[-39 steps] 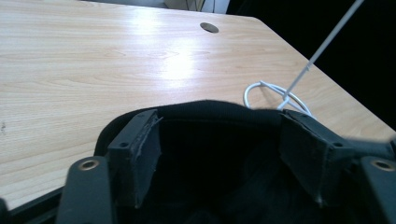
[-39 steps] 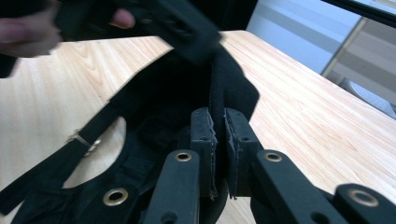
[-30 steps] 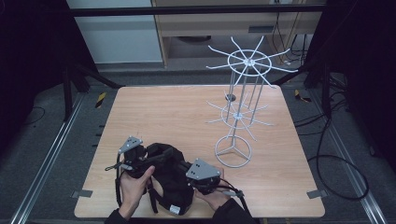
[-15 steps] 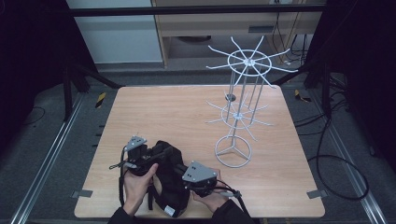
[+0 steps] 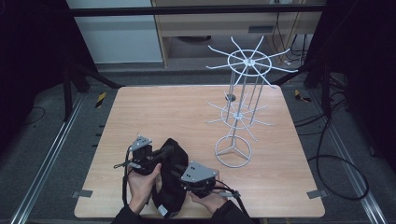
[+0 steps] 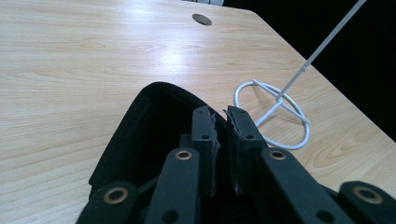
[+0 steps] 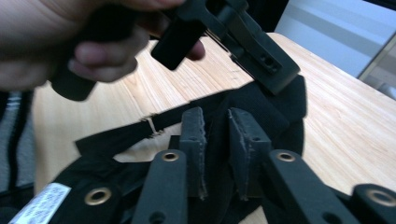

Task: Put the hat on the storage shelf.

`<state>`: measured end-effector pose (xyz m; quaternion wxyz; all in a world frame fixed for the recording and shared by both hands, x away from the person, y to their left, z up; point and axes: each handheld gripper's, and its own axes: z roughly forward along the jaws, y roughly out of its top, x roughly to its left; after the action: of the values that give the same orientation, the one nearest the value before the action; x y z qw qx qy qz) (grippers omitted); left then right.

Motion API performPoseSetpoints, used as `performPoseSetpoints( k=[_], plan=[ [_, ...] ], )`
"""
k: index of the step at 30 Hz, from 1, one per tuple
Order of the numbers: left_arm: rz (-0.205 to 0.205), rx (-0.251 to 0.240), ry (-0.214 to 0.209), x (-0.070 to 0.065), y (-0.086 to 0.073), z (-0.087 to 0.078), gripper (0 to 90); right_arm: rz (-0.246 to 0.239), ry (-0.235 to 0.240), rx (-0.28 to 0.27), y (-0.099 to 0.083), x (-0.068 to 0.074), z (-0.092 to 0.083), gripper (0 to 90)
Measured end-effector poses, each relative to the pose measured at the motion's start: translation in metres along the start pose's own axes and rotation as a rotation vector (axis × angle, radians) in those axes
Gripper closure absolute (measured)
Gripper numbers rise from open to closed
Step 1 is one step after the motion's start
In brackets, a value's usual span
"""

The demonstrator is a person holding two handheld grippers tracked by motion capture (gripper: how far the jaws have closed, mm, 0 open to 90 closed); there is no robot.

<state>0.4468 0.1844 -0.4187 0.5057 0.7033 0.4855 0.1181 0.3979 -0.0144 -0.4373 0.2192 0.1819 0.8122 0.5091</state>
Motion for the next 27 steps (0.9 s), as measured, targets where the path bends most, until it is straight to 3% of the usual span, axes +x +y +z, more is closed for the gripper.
performPoseSetpoints(
  k=[7, 14, 18, 22, 27],
  plan=[
    [0.010, -0.028, -0.037, -0.004, 0.004, -0.006, 84.1, 0.051, 0.042, -0.059, 0.007, -0.003, -0.017, 63.7],
    [0.022, -0.061, -0.082, -0.006, 0.012, -0.019, 85.6, 0.114, -0.005, -0.081, 0.000, -0.020, -0.040, 55.4],
    [0.032, -0.086, -0.113, -0.009, 0.018, -0.027, 85.7, 0.164, -0.016, -0.051, -0.015, -0.028, -0.042, 48.8],
    [0.053, -0.110, -0.136, -0.015, 0.024, -0.034, 85.8, 0.210, 0.007, -0.042, -0.021, -0.033, -0.039, 42.1],
    [0.079, -0.145, -0.159, -0.024, 0.032, -0.041, 85.9, 0.223, 0.027, -0.052, -0.021, -0.031, -0.036, 35.4]
  ],
)
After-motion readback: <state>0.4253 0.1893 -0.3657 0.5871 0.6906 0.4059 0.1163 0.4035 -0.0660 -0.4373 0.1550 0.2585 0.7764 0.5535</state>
